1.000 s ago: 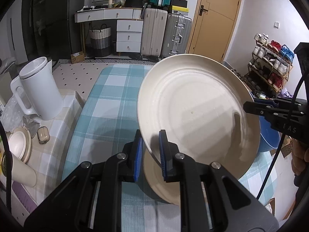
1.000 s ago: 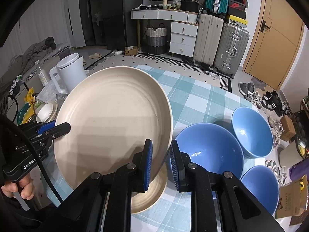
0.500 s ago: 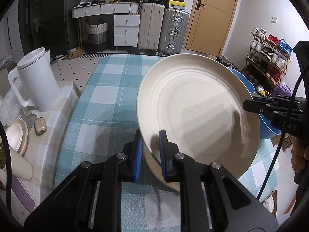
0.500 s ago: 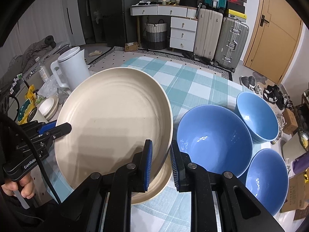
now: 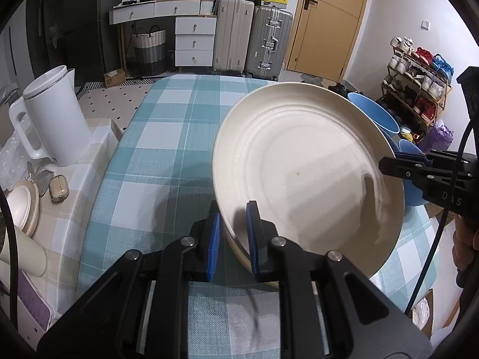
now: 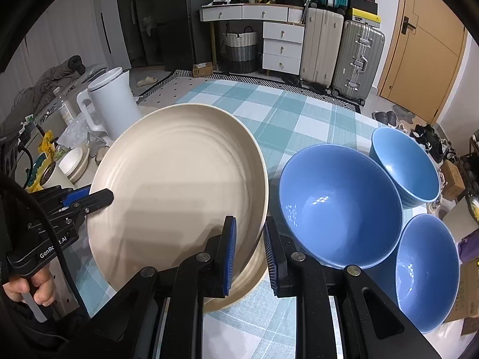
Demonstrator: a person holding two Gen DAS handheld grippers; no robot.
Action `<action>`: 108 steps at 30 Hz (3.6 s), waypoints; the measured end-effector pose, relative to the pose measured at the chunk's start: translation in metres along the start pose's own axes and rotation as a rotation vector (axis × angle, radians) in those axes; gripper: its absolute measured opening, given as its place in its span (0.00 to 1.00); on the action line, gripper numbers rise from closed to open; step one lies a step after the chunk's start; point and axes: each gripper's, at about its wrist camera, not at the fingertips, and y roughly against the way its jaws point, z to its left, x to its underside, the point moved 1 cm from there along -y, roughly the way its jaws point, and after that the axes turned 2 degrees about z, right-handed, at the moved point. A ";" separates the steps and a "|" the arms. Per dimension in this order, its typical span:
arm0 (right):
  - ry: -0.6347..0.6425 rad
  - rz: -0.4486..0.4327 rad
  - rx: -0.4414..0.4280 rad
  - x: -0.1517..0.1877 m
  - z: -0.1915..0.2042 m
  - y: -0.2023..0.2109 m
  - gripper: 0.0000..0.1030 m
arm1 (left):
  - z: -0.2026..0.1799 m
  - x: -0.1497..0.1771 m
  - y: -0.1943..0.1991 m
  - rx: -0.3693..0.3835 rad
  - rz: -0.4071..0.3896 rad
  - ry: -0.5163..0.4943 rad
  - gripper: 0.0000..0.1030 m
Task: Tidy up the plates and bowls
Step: 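Lift the cream plate with both grippers and carry it toward the plate stack, then lower the held plate onto the stacked cream plates and open both grippers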
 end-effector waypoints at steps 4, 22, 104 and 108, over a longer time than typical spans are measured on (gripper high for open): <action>-0.007 0.001 -0.003 0.003 -0.003 -0.005 0.19 | 0.001 0.003 -0.005 -0.008 -0.003 -0.009 0.12; -0.036 0.023 -0.017 0.018 -0.004 -0.028 0.19 | 0.010 0.013 -0.037 -0.025 0.024 -0.028 0.12; -0.026 0.057 0.077 0.053 -0.007 -0.072 0.23 | -0.007 0.035 -0.098 -0.107 0.072 -0.109 0.39; -0.040 0.048 0.076 0.053 -0.011 -0.065 0.34 | -0.004 0.033 -0.089 -0.069 0.058 -0.090 0.49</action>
